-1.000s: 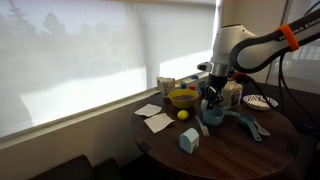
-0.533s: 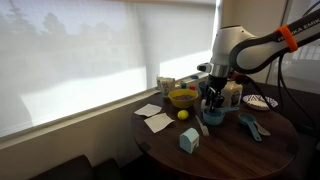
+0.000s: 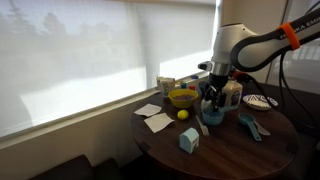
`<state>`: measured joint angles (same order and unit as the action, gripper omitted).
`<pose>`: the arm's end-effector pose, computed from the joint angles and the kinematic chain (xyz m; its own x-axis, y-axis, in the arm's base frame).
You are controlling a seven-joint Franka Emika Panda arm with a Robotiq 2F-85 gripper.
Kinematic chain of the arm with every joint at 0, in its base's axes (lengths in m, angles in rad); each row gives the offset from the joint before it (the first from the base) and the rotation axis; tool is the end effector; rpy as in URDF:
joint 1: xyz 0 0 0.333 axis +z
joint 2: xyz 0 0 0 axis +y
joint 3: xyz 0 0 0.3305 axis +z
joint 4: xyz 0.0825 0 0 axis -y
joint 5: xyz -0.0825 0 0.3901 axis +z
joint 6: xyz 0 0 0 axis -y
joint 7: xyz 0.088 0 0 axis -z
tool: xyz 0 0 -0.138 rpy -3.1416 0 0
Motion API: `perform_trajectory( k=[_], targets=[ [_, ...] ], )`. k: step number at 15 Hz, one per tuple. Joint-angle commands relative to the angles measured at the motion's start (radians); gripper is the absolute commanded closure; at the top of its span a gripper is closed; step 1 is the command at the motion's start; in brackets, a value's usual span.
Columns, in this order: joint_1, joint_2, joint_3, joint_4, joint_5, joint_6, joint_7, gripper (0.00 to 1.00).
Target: Put the medium soup ladle in the large soup ladle and the small soup ladle in the medium soup ladle
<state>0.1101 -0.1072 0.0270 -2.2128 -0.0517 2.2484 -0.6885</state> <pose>0.5265 0.0701 0.4186 0.6502 0.7556 0.0792 0.7453 -0.6546 0.1264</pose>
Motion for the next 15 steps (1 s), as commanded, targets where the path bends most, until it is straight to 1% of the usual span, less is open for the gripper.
perform_trajectory(
  k=[1,6,7,8,9,10,11,13,15],
  targets=[
    [-0.006,0.002,0.007,0.002,0.001,-0.003,0.0,0.0],
    [-0.006,0.003,0.007,0.002,0.001,-0.003,0.0,0.0],
    [-0.002,-0.011,0.01,-0.009,0.01,0.011,0.003,0.0],
    [-0.001,-0.032,0.015,-0.019,0.02,0.013,0.052,0.0],
    [0.004,-0.049,0.016,-0.024,0.054,-0.001,0.064,0.0],
    [0.007,-0.068,0.021,-0.023,0.082,-0.035,0.141,0.0],
    [0.008,-0.083,0.027,-0.022,0.088,-0.063,0.2,0.0],
    [0.019,-0.12,0.03,-0.031,0.143,-0.12,0.28,0.0],
    [0.007,-0.158,0.039,-0.059,0.113,-0.17,0.403,0.0]
  ],
)
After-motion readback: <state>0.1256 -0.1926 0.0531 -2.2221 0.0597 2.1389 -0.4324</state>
